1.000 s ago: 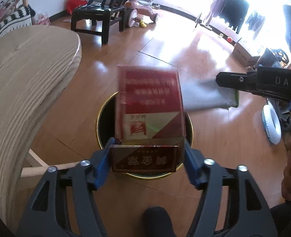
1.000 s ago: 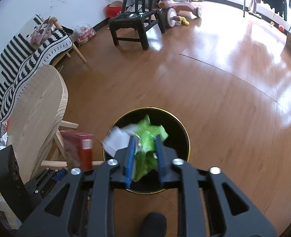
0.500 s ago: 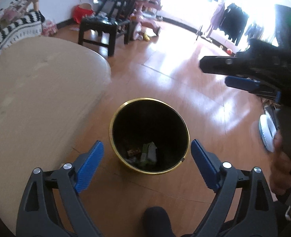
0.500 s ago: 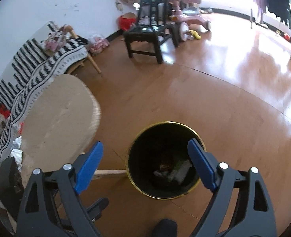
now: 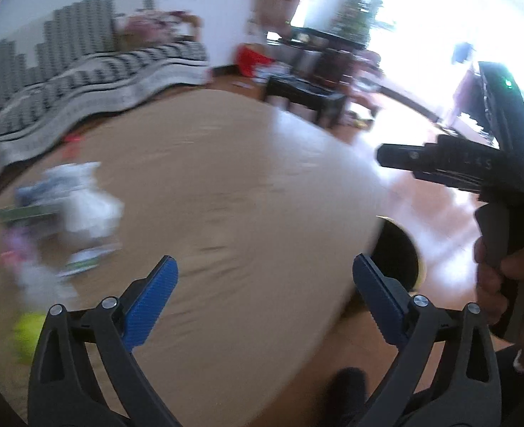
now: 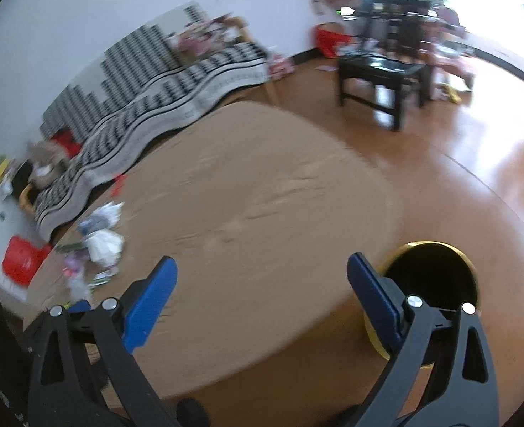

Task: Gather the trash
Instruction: 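Move both open tools back to the table, then grasp the yellow-green snack bag with the left tool while the right tool grasps the white paper bag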

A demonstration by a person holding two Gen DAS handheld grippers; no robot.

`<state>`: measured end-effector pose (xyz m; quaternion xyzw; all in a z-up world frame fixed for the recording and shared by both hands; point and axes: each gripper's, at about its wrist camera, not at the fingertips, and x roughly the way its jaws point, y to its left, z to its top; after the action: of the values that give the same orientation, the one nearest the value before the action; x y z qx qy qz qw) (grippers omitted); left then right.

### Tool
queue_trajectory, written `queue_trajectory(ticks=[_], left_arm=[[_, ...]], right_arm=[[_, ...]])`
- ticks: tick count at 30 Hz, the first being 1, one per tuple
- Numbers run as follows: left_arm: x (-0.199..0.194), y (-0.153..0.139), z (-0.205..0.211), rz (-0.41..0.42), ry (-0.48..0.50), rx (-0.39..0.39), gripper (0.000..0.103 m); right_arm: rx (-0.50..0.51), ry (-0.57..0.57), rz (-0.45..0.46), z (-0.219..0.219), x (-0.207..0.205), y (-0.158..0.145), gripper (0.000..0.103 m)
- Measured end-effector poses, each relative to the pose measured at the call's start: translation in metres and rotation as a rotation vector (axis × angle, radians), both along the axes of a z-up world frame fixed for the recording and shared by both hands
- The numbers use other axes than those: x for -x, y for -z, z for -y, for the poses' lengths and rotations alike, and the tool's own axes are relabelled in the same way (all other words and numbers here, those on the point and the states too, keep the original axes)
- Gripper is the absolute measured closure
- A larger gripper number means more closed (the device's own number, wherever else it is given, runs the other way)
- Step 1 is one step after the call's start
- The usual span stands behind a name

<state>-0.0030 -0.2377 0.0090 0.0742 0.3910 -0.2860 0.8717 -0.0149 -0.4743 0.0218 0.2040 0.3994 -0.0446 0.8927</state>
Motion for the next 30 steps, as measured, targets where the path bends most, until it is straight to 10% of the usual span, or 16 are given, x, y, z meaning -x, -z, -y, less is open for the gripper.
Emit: queue_trajectory(ticks=[13,30], left_arm=[[-0.003,0.012,-0.18,-0.005,-0.22,-0.046,0.007],[-0.038,0.052,-0.191,-0.086,-0.238,-0.011,0.007]], right_arm=[[-0.004,-0.299,-0.013,-0.181,-0.079,0.008,0.01],[0.142,-0.426,-0.087,-0.27,-0.168,0.063,0.01]])
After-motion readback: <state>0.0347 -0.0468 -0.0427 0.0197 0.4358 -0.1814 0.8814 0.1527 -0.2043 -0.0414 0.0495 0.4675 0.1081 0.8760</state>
